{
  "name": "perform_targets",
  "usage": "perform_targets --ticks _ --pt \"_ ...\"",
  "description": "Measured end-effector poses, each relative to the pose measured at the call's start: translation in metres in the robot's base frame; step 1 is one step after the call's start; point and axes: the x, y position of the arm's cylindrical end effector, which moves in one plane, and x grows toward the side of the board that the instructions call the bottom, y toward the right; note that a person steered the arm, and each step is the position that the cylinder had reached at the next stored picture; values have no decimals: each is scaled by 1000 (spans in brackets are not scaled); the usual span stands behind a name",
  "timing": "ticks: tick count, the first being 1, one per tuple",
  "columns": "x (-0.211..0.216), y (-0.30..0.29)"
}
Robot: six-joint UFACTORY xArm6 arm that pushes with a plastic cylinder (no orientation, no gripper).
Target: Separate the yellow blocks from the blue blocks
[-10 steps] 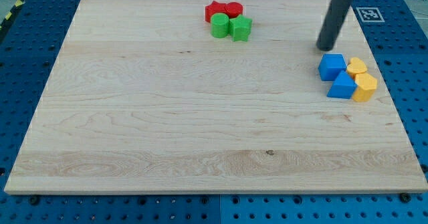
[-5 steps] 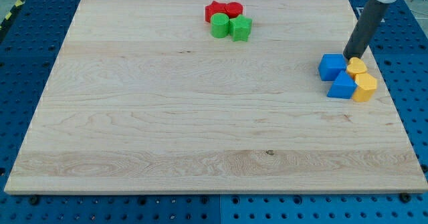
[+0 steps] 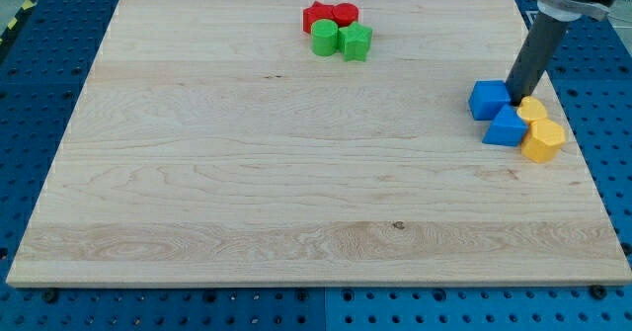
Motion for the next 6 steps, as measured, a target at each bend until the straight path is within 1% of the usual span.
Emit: perform_targets --ticks 2,6 --pt "4 3" --pt "30 19"
